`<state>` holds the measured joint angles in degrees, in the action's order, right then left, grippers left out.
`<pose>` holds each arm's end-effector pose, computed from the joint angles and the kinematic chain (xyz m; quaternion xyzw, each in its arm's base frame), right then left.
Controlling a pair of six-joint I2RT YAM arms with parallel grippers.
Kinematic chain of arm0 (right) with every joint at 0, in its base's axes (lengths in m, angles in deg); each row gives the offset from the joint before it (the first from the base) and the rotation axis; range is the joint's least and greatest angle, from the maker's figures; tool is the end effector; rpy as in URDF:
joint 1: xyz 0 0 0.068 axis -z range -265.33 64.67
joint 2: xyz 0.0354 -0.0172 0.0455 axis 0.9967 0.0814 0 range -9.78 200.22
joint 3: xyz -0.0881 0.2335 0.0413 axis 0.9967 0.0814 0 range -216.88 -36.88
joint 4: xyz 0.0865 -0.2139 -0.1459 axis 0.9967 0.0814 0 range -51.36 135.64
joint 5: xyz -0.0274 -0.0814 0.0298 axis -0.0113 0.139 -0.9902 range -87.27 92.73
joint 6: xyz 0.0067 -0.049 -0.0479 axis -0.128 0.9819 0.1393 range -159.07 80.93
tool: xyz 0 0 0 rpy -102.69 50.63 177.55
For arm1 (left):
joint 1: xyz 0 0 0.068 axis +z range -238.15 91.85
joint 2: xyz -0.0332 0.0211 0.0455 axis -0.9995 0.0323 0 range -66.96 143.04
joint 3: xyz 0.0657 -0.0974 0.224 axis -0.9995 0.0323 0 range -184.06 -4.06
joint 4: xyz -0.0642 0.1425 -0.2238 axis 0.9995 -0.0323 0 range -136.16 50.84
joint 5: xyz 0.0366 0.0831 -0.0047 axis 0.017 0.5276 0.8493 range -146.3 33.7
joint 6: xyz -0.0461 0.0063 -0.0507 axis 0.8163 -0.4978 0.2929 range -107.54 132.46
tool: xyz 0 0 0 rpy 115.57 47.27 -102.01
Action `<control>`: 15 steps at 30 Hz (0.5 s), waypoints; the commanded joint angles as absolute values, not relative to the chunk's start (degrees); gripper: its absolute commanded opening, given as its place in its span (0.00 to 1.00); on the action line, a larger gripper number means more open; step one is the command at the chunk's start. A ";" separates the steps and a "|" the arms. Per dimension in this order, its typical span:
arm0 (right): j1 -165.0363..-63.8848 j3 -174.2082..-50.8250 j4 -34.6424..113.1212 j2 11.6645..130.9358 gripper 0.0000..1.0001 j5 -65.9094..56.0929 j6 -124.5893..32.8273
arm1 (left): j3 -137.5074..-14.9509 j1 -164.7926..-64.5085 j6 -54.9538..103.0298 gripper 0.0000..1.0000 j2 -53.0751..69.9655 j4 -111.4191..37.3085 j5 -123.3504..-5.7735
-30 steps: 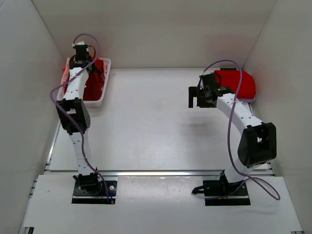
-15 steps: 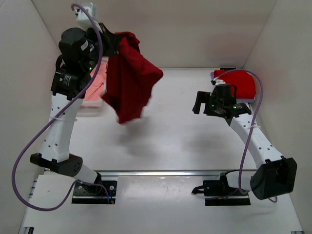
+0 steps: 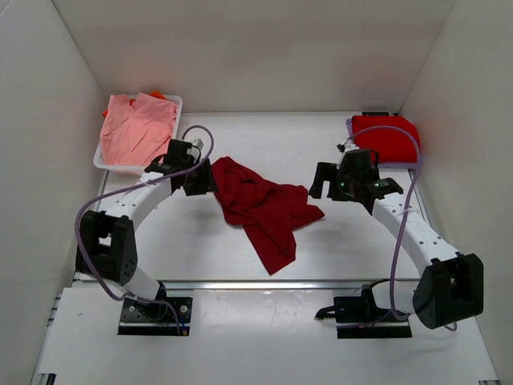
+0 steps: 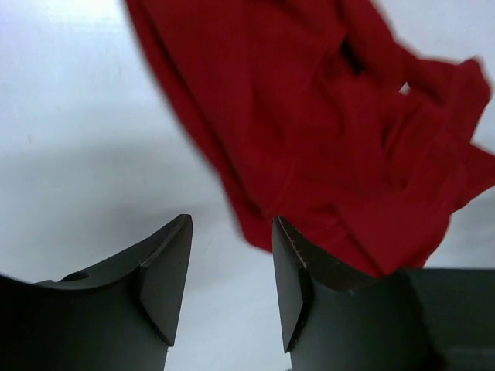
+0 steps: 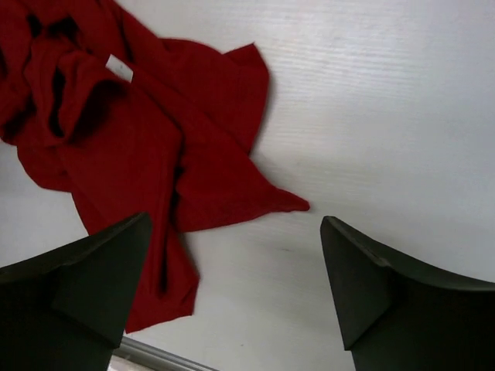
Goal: Fold and stack the t-shirts
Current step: Flatten out the tshirt
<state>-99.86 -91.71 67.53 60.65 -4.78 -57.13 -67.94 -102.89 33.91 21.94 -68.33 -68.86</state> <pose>0.2832 0.0809 0.2410 0.0031 0.9205 0.1663 0.3535 0.3343 -0.1005 0.1983 -0.0218 0.9462 -0.1938 0.2581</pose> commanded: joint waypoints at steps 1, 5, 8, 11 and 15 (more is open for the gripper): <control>-100.72 -88.57 62.82 61.76 0.85 -6.49 -58.05 | -64.54 -106.76 35.13 0.58 13.38 -61.31 -72.12; -100.19 -85.06 59.57 63.68 0.31 -9.39 -59.01 | -58.83 -114.06 41.87 0.64 11.96 -56.14 -74.04; -100.54 -84.35 58.16 65.01 0.13 -9.22 -59.11 | -57.23 -119.60 45.50 0.63 13.62 -51.91 -75.28; -99.58 -83.12 56.49 66.24 0.30 -9.48 -59.72 | -59.60 -125.92 46.38 0.65 17.75 -52.69 -74.76; -98.08 -82.85 55.87 68.09 0.64 -8.70 -60.07 | -61.36 -131.64 47.35 0.67 22.86 -51.73 -74.31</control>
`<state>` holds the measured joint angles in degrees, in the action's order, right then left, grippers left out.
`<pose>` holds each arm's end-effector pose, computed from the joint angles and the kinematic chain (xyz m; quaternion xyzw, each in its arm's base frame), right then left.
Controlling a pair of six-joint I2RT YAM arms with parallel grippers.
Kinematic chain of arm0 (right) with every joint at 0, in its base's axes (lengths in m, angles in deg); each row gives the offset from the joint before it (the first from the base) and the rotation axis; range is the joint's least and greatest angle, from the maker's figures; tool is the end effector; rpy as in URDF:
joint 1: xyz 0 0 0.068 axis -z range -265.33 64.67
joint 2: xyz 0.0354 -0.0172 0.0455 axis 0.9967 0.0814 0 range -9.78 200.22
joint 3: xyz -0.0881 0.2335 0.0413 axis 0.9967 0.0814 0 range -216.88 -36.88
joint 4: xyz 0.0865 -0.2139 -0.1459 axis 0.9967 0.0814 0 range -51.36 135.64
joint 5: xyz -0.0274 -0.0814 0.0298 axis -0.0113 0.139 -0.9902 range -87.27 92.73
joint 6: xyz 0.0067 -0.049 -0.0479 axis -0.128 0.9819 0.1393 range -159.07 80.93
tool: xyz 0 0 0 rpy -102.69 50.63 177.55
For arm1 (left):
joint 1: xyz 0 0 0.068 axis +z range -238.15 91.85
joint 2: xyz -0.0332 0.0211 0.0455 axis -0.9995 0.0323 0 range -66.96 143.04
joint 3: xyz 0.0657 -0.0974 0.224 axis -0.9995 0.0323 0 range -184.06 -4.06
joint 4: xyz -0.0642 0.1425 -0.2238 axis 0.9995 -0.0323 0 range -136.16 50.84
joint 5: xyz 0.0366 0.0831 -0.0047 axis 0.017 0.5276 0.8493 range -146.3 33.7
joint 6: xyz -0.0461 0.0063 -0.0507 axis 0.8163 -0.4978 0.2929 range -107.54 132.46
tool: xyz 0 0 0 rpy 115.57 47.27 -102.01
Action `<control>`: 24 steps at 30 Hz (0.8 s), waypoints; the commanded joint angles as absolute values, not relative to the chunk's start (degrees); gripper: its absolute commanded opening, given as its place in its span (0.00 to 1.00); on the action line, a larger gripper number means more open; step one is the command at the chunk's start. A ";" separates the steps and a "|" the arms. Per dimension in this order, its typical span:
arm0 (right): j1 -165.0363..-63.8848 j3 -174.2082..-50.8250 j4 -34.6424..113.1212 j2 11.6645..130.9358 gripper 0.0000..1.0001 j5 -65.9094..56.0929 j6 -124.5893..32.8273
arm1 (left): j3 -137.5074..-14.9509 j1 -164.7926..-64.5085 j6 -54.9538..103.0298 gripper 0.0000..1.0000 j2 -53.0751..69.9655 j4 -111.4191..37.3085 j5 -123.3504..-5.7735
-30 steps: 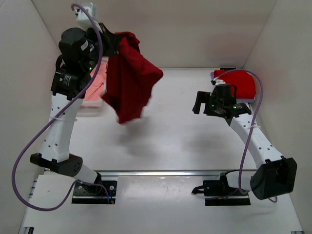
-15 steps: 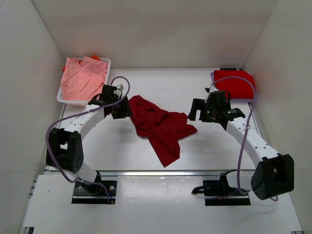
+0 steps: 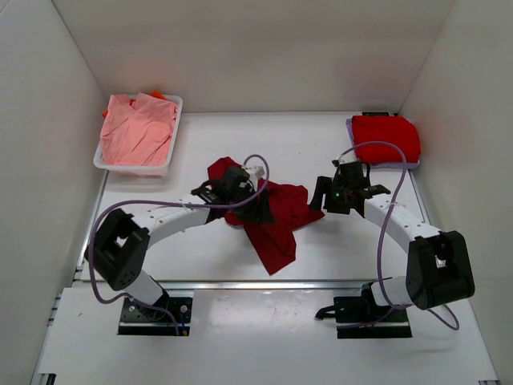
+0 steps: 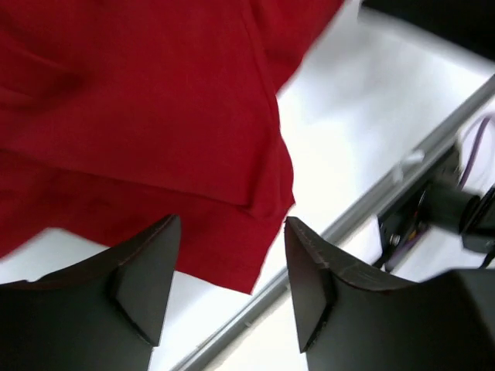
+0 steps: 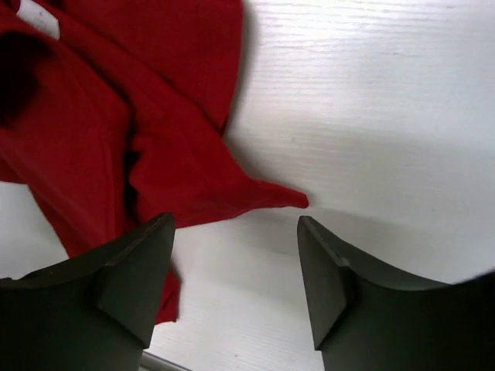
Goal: Fold and stack the t-shirts
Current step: Flatten out the tshirt
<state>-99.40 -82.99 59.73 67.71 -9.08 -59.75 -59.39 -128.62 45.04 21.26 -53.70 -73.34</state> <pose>0.2847 0.0831 0.1666 0.0213 0.9422 0.1886 0.2763 0.2534 -0.2377 0.1737 0.1170 0.9156 -0.3246 0.2063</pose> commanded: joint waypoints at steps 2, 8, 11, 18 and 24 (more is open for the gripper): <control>-97.55 -82.15 55.26 68.35 0.71 -9.04 -59.99 | -61.98 -133.41 47.62 0.69 26.01 -50.94 -75.11; -95.53 -80.48 53.15 71.16 0.78 -11.50 -59.11 | -65.23 -139.56 49.90 0.70 32.61 -49.35 -73.79; -95.88 -80.83 52.18 73.97 0.78 -12.91 -58.23 | -66.02 -140.18 50.69 0.71 34.37 -49.09 -73.70; -97.20 -80.39 50.68 77.50 0.00 -15.63 -58.66 | -67.17 -140.18 50.51 0.00 37.45 -49.44 -73.96; -94.92 -84.85 57.70 69.52 0.00 -14.93 -57.44 | -69.52 -134.49 46.84 0.00 29.92 -54.60 -68.71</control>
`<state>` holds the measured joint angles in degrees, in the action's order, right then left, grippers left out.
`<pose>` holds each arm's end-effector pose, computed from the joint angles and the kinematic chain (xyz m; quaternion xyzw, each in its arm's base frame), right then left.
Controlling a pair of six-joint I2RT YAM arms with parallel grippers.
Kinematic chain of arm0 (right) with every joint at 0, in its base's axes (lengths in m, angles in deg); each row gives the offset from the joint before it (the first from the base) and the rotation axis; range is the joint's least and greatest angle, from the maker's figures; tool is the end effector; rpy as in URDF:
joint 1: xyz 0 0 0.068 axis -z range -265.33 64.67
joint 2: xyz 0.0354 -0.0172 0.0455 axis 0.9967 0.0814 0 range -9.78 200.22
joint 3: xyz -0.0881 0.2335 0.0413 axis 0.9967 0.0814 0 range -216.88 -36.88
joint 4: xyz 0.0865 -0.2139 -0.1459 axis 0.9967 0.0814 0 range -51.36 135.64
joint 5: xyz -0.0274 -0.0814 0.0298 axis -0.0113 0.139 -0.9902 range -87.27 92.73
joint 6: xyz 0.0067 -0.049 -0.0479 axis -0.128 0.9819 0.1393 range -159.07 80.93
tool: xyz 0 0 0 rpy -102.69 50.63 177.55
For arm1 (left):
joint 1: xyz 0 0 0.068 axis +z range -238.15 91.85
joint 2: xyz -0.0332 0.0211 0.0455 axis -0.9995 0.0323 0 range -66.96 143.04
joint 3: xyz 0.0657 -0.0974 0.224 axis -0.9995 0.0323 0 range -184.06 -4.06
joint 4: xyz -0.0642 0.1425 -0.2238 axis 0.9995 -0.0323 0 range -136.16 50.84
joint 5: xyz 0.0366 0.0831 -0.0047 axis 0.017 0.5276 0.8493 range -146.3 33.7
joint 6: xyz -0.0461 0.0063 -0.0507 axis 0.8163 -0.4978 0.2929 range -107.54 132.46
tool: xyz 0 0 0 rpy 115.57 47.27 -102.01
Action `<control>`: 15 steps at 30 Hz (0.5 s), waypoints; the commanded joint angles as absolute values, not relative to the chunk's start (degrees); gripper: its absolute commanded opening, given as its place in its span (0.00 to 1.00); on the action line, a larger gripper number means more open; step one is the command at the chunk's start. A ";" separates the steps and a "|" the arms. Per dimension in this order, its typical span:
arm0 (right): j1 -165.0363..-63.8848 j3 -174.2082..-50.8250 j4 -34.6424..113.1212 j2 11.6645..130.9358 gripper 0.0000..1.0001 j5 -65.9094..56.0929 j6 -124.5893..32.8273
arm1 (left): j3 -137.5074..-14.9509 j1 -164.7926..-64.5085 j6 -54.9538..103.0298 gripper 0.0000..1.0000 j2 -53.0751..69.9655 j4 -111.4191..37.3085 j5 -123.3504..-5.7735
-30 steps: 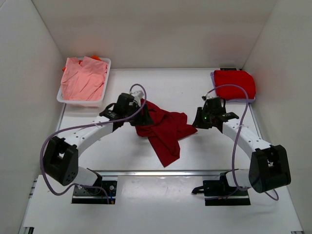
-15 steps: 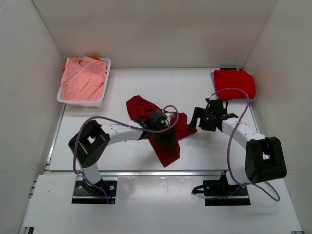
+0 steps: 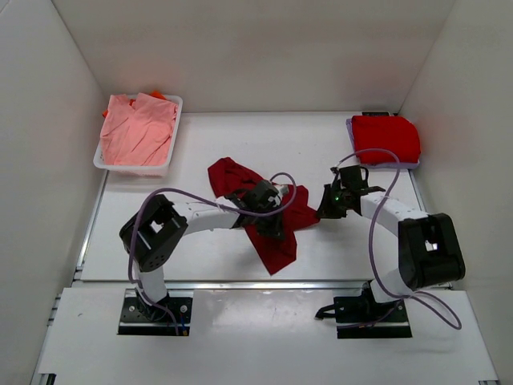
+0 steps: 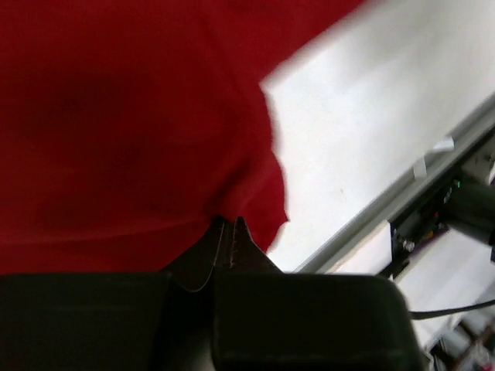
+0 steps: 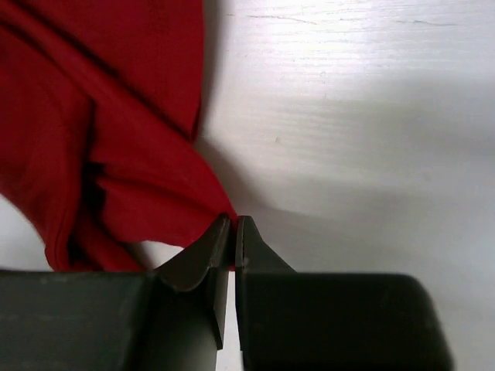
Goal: Fold and stack the t-shirts
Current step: Flatten out the tshirt
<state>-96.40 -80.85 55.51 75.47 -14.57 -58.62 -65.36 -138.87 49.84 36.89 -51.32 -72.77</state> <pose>0.2910 0.0738 0.1235 0.0292 0.9511 0.2111 0.2234 0.2295 -0.3057 0.1160 0.1526 0.9317 -0.3066 0.1207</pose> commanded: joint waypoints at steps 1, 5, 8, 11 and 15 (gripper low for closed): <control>-93.09 -86.52 59.46 66.80 0.00 -15.46 -57.78 | -71.80 -132.12 45.08 0.00 27.81 -57.24 -67.82; -88.15 -93.54 63.68 59.76 0.00 -16.87 -57.17 | -83.12 -123.32 41.47 0.00 21.13 -65.24 -65.97; -83.42 -100.14 66.76 55.80 0.00 -17.92 -57.26 | -91.30 -114.46 39.97 0.00 17.25 -69.55 -65.18; -81.55 -107.26 69.92 53.86 0.00 -18.89 -57.00 | -98.78 -109.08 39.35 0.00 14.87 -73.33 -66.40; -79.71 -117.28 74.67 51.31 0.00 -17.48 -57.17 | -106.26 -103.01 38.22 0.00 12.67 -77.03 -66.59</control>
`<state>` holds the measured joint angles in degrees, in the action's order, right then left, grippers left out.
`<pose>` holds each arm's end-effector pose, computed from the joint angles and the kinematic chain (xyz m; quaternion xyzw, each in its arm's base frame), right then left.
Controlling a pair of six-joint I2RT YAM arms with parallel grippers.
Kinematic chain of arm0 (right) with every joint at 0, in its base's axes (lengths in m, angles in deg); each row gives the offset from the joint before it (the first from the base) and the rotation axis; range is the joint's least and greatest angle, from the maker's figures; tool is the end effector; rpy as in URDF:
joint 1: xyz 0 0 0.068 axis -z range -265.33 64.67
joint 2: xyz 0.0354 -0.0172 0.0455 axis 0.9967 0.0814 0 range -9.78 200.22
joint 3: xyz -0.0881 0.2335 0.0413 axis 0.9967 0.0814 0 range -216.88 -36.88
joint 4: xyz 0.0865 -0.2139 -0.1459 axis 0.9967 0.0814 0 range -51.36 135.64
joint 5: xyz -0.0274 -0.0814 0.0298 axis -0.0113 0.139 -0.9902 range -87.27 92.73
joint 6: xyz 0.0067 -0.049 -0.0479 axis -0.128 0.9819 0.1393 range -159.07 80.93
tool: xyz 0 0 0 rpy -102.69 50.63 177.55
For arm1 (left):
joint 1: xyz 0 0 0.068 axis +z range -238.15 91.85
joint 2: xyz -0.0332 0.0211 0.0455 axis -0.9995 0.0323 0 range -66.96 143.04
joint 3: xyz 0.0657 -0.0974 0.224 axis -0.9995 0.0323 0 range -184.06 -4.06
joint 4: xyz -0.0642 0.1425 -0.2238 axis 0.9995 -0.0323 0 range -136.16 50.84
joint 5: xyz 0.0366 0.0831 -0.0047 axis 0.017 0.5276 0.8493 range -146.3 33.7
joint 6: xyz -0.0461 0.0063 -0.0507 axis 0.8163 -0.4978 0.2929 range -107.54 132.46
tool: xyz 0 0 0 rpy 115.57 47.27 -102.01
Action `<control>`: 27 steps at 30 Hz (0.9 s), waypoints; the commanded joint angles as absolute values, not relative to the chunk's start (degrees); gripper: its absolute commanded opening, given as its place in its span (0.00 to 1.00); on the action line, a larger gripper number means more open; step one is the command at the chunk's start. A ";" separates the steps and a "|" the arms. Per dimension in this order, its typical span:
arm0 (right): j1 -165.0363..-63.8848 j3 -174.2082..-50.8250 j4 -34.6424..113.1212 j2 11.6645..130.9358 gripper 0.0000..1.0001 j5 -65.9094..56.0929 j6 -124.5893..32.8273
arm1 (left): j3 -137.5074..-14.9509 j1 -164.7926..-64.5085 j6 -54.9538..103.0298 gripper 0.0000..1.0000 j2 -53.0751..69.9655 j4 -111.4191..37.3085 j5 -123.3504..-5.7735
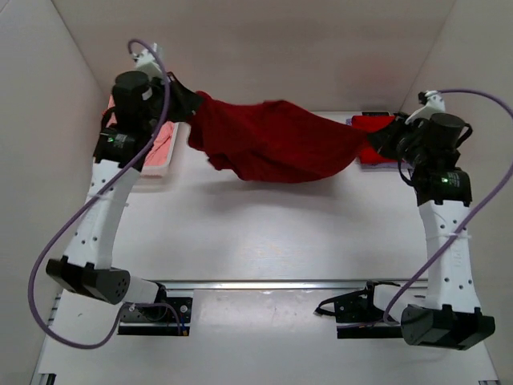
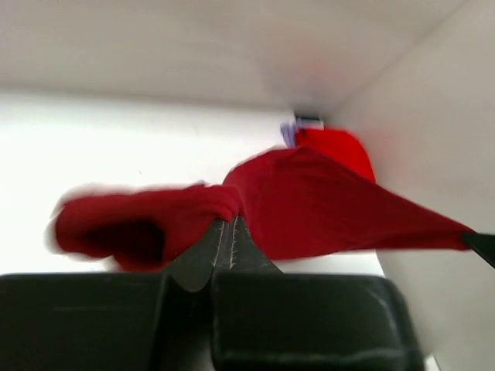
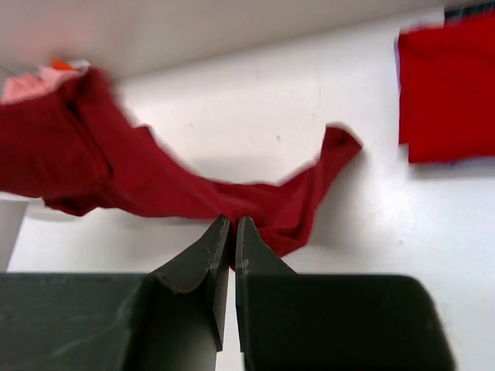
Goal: Fold and stack the t-shirts
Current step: Flatten out the tshirt
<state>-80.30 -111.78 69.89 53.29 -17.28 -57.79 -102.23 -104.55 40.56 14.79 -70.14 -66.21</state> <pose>0.2689 -0.0046 0.4000 0.0672 0.8073 0.2087 0.5480 0.3231 -0.1051 0.4522 -0.0278 0.7893 -0.2940 0.5383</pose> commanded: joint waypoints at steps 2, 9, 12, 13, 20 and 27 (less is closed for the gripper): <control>-80.06 -120.63 76.17 50.34 0.00 -16.69 -56.91 | -109.33 -101.34 37.95 0.00 11.79 -79.05 -65.71; -76.28 -130.64 81.70 48.05 0.00 -18.26 -56.65 | -115.59 -97.82 36.98 0.00 7.31 -83.10 -64.75; -77.06 -133.11 82.07 50.24 0.00 -18.62 -56.21 | -116.56 -97.38 36.46 0.00 8.53 -83.98 -64.39; -77.59 -133.38 82.06 51.90 0.00 -18.80 -56.47 | -116.04 -97.29 36.37 0.00 9.41 -83.90 -65.08; -83.22 -132.94 77.49 65.88 0.00 -16.69 -53.75 | -109.61 -94.84 37.95 0.00 20.20 -77.48 -73.96; -86.74 -156.21 81.44 81.18 0.00 -6.68 -50.32 | -139.96 -92.99 38.74 0.00 36.74 -82.74 -76.95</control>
